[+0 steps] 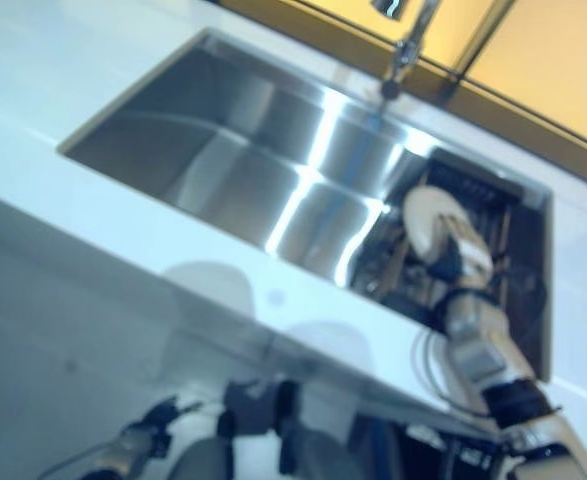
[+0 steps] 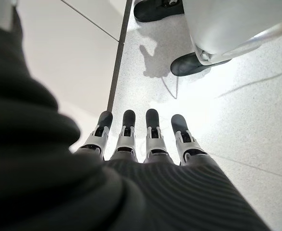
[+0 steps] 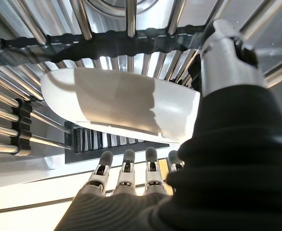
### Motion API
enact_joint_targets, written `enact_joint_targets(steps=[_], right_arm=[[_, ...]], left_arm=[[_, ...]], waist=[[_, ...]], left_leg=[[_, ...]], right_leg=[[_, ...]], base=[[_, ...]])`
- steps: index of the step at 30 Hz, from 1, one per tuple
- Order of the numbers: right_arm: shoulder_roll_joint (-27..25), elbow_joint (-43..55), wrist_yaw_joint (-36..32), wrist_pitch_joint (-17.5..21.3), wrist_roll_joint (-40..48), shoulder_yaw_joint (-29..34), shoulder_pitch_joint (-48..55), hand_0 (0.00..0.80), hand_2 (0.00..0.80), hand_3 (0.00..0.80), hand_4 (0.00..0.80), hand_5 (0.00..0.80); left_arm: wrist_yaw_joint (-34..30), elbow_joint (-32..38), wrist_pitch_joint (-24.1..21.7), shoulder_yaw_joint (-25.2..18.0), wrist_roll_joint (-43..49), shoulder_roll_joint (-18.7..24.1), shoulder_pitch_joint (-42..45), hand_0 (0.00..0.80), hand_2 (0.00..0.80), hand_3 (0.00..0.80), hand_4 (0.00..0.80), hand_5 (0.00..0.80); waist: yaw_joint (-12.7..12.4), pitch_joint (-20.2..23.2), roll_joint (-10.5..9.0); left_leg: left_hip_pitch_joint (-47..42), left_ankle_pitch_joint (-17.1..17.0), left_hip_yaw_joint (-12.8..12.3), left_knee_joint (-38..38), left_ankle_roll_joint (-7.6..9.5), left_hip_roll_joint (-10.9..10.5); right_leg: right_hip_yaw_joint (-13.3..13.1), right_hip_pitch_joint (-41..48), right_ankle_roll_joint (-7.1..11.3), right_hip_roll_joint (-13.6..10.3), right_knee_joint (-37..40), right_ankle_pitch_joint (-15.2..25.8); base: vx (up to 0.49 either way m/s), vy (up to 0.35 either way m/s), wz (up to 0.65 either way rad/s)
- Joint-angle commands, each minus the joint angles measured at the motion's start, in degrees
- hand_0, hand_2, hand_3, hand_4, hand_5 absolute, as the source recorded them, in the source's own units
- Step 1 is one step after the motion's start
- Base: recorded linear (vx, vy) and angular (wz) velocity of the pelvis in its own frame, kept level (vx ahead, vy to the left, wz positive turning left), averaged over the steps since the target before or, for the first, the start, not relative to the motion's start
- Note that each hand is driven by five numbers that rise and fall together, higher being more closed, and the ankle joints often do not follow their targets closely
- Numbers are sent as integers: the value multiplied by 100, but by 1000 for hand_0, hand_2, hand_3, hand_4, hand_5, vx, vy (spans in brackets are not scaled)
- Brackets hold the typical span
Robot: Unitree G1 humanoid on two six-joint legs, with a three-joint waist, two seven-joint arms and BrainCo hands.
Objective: Take plates into dishwasher
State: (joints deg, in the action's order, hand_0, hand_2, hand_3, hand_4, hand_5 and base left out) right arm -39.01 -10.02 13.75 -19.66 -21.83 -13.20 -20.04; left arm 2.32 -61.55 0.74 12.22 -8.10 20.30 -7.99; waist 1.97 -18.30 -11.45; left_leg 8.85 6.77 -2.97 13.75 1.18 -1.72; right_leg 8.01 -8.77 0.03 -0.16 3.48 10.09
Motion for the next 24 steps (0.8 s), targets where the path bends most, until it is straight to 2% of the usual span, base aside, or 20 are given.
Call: enact_joint_targets(steps=[1, 11, 15, 24], right_arm=[[246, -185, 26, -108, 103, -341, 25, 0, 0, 0, 0, 0], [558, -655, 492, -282, 334, -415, -119, 0, 0, 0, 0, 0], [769, -1021, 958, -446, 498, -421, -340, 0, 0, 0, 0, 0], [858, -1457, 1332, -682, 866, -466, -811, 0, 0, 0, 0, 0]], left_arm=[[-9, 127, -59, -104, 110, 59, -99, 0, 0, 0, 0, 0], [-3, 135, -49, -11, 114, 52, -85, 0, 0, 0, 0, 0], [-22, 142, -52, 48, 122, 51, -98, 0, 0, 0, 0, 0], [-40, 186, 13, 176, 28, 36, -200, 0, 0, 0, 0, 0]], waist=[[-276, -40, 223], [-347, -78, 274], [-414, -113, 344], [-497, -181, 394]], left_leg=[[-446, -12, -181, -1380, 576, -179], [-423, 0, -136, -1329, 594, -191], [-354, 7, -87, -1266, 610, -214], [-253, 19, -25, -1176, 607, -229]], right_leg=[[-200, 302, 340, 250, -642, -1183], [-162, 316, 332, 211, -658, -1194], [-130, 301, 315, 168, -676, -1203], [-103, 255, 281, 142, -722, -1225]], base=[[0, 0, 0], [0, 0, 0], [0, 0, 0], [1, -5, 8]])
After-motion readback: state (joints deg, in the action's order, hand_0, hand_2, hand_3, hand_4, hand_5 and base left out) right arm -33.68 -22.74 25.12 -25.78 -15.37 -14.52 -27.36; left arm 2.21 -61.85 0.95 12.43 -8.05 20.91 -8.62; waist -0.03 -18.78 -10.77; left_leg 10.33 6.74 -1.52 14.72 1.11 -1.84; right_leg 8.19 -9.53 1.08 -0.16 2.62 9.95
